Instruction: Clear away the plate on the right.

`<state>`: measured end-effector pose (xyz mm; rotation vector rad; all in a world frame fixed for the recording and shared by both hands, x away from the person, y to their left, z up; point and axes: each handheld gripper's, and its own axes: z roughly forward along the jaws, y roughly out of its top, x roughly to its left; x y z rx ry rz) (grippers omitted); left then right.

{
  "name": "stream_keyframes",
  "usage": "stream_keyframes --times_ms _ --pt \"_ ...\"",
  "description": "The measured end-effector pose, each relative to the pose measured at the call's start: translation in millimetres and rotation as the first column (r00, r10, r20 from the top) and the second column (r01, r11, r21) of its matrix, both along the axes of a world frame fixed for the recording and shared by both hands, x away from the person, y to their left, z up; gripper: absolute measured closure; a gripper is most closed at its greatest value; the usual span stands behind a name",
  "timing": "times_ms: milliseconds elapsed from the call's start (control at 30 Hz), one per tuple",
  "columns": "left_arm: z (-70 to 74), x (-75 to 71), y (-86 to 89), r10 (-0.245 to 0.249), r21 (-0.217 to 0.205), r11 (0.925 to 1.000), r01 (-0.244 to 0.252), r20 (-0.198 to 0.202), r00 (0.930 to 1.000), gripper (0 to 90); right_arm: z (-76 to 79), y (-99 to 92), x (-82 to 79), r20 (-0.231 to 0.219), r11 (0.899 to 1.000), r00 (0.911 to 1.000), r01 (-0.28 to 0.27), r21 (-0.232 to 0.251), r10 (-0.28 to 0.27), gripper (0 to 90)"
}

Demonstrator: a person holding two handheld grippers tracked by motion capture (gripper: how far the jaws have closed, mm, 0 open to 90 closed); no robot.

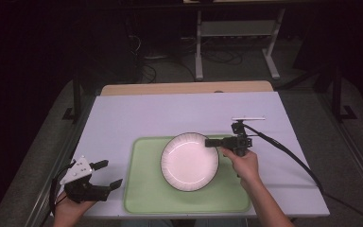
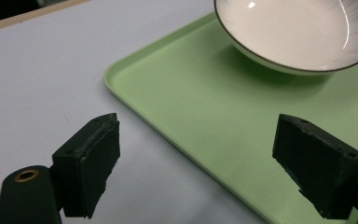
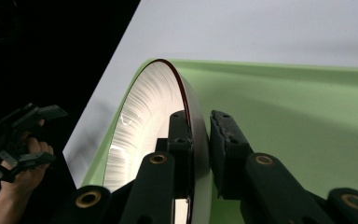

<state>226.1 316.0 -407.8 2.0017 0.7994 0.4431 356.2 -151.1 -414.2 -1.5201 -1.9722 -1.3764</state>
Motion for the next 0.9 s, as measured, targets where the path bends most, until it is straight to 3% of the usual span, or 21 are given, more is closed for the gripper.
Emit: stream_keyframes --times_ms 300,500,900 --pt "0.4 -0.6 0.3 0.001 0.0 1.0 -0.001 0.001 1.0 14.6 -18.0 2.4 -3.1 -0.042 0.999 0.9988 0.026 -0.023 -0.027 78.9" --pt "-0.1 -0.3 -0.8 -0.001 -0.001 1.0 0.001 0.0 1.0 14.7 -19.3 0.7 -5.0 -0.044 0.999 0.9987 0.026 -0.044 -0.028 79.7" --pt "-0.4 0.0 -1.0 -0.002 0.002 1.0 0.002 -0.002 1.0 14.6 -23.7 -0.3 -8.6 -0.041 0.99 0.999 0.013 -0.144 -0.019 82.4"
